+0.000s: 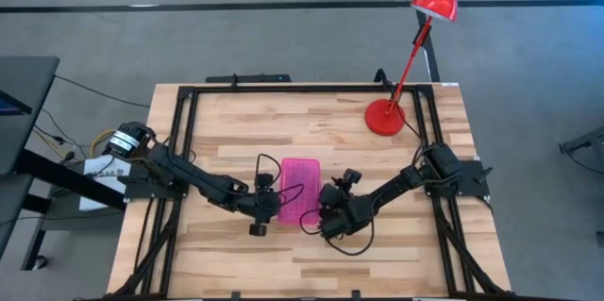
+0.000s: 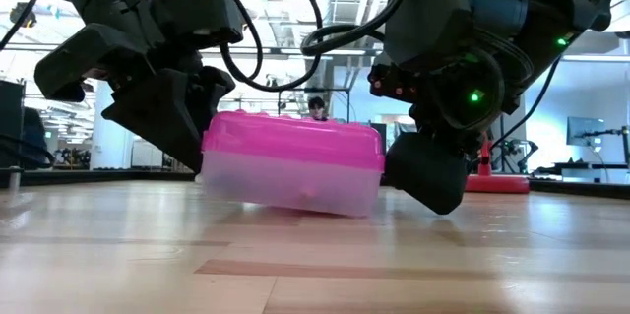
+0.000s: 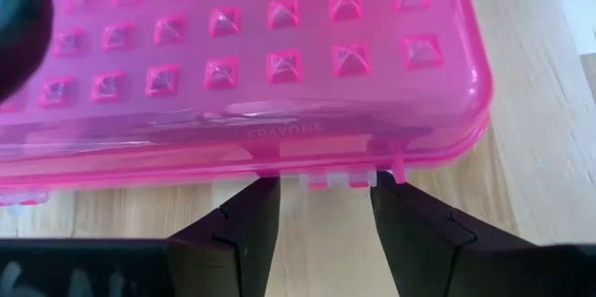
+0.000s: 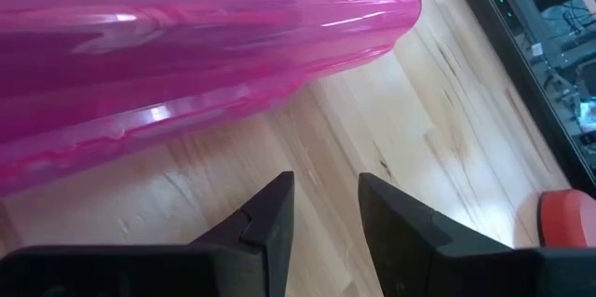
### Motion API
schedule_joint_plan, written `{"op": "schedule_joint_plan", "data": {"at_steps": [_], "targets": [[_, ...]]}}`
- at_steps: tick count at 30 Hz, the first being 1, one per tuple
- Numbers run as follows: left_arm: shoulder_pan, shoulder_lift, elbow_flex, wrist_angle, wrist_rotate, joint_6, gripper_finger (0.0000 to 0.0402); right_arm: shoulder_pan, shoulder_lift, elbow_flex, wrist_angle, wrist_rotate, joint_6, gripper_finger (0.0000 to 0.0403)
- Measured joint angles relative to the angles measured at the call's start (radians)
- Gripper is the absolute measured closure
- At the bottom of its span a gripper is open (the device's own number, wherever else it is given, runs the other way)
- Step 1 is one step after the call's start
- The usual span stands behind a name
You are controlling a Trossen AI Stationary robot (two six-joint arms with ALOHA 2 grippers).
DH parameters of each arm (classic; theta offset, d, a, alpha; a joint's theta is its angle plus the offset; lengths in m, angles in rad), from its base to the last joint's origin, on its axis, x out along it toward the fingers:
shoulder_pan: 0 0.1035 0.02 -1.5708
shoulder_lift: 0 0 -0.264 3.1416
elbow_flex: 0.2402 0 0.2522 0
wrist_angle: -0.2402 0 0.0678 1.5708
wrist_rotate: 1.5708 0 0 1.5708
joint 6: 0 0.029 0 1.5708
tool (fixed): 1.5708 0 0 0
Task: Pick & place school supplies into a supply box
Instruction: Close the pink supply box
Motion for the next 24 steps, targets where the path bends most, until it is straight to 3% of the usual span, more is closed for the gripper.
{"op": "schedule_joint_plan", "data": {"at_steps": [24], "targets": [[0.002, 0.000, 0.001, 0.004, 0.000, 0.000, 0.0235, 0.000, 0.000, 0.000, -0.078, 0.049, 0.076, 0.0286]]}}
